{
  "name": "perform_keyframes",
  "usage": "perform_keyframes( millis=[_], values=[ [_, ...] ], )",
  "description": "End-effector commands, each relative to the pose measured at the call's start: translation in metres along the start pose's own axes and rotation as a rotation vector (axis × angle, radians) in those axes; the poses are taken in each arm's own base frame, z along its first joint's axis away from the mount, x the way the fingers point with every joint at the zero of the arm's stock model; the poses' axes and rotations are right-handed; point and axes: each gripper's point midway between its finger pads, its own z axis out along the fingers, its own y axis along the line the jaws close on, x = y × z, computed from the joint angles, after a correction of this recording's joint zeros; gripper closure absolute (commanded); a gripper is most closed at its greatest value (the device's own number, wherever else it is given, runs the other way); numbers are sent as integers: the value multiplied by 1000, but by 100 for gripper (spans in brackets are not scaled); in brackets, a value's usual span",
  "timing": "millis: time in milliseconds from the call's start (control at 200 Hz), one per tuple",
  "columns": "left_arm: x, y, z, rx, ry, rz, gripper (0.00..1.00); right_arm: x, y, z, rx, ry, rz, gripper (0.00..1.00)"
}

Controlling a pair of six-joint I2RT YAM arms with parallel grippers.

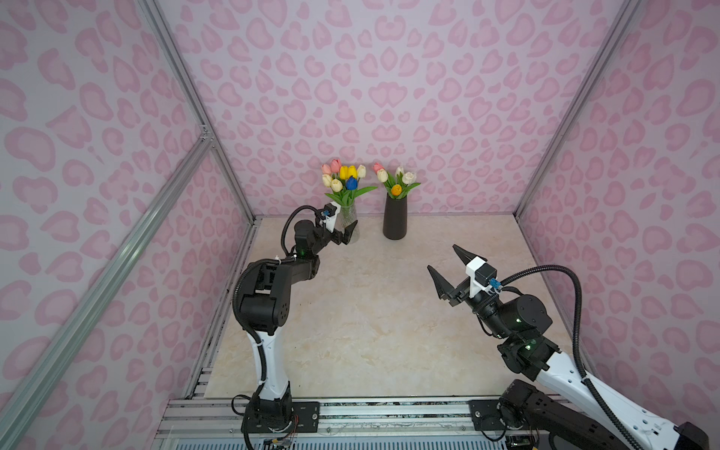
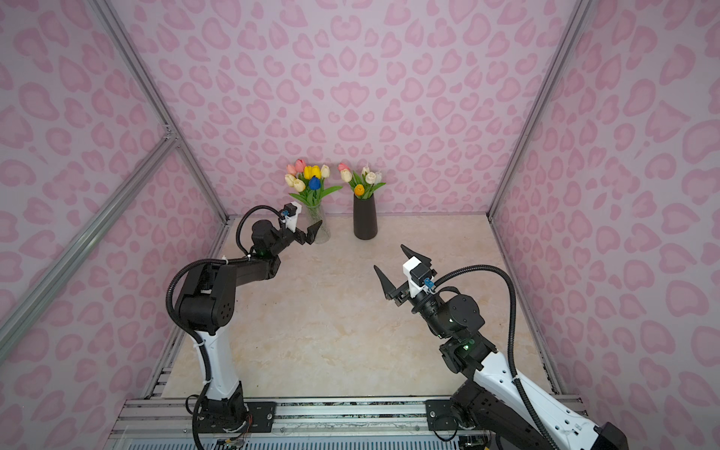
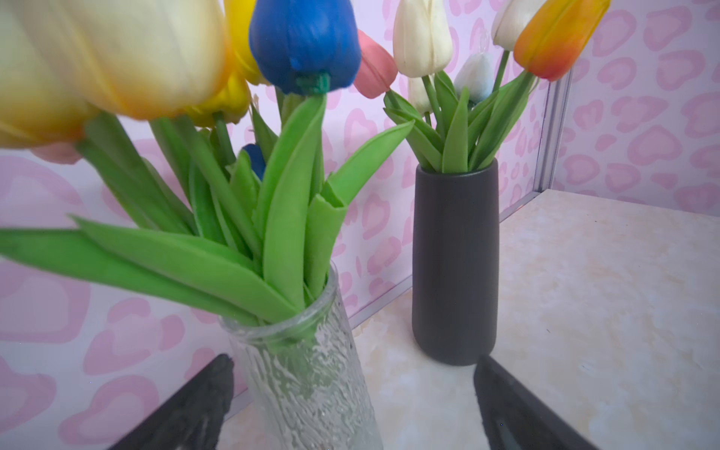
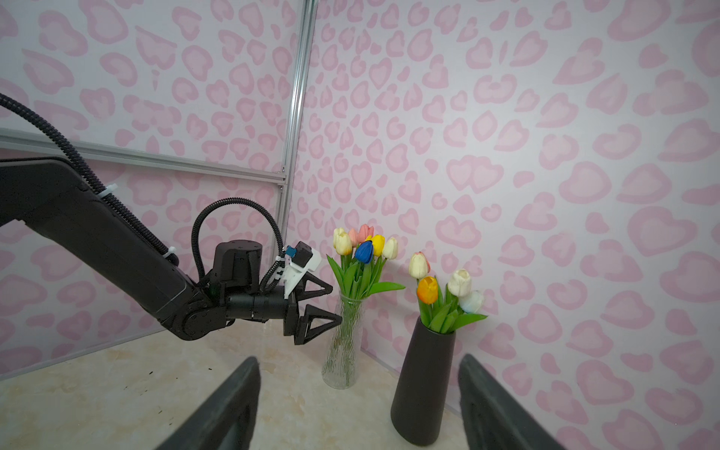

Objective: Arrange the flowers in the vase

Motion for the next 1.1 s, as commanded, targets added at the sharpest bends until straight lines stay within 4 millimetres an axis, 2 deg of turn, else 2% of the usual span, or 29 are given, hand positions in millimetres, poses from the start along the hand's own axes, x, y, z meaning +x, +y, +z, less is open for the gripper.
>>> perform_keyframes(
  millis=[0,205,280,355,425,500,590,690,770,850,935,1015,1095],
  values=[
    [-21,5,-12,-49,-45,62,3,-2,-2,-1,13,-17,-7,21],
    [-51,1,-29,-51,-85,84,3,9,1,9,-13,39,-26,19],
    [-61,-2,-39,-59,-101,77,3,12,-3,10,14,37,-23,19],
    [-68,-9,-56,-68,-109,67,3,22,-15,12,67,57,-20,18],
    [-75,-15,-75,-88,-115,52,3,34,-34,11,177,75,-18,17],
    [-75,-21,-100,-137,-98,18,3,49,-61,7,344,116,-48,15],
    [-74,-26,-137,-236,-88,-28,3,68,-83,1,462,177,-95,13],
    [-57,-16,-189,-488,-53,-113,3,97,-106,-5,545,252,-102,11],
    [-42,-4,-233,-728,-14,-131,3,131,-125,-12,611,328,-66,10],
    [-28,2,-264,-866,36,-111,3,166,-144,-29,712,415,-40,11],
    [-5,23,-302,-1106,136,-124,3,194,-157,-50,793,522,-61,12],
    [17,25,-306,-1130,274,-55,3,214,-168,-70,867,613,-71,13],
    [39,22,-288,-1035,353,1,3,233,-178,-85,893,685,-66,13]
  ],
)
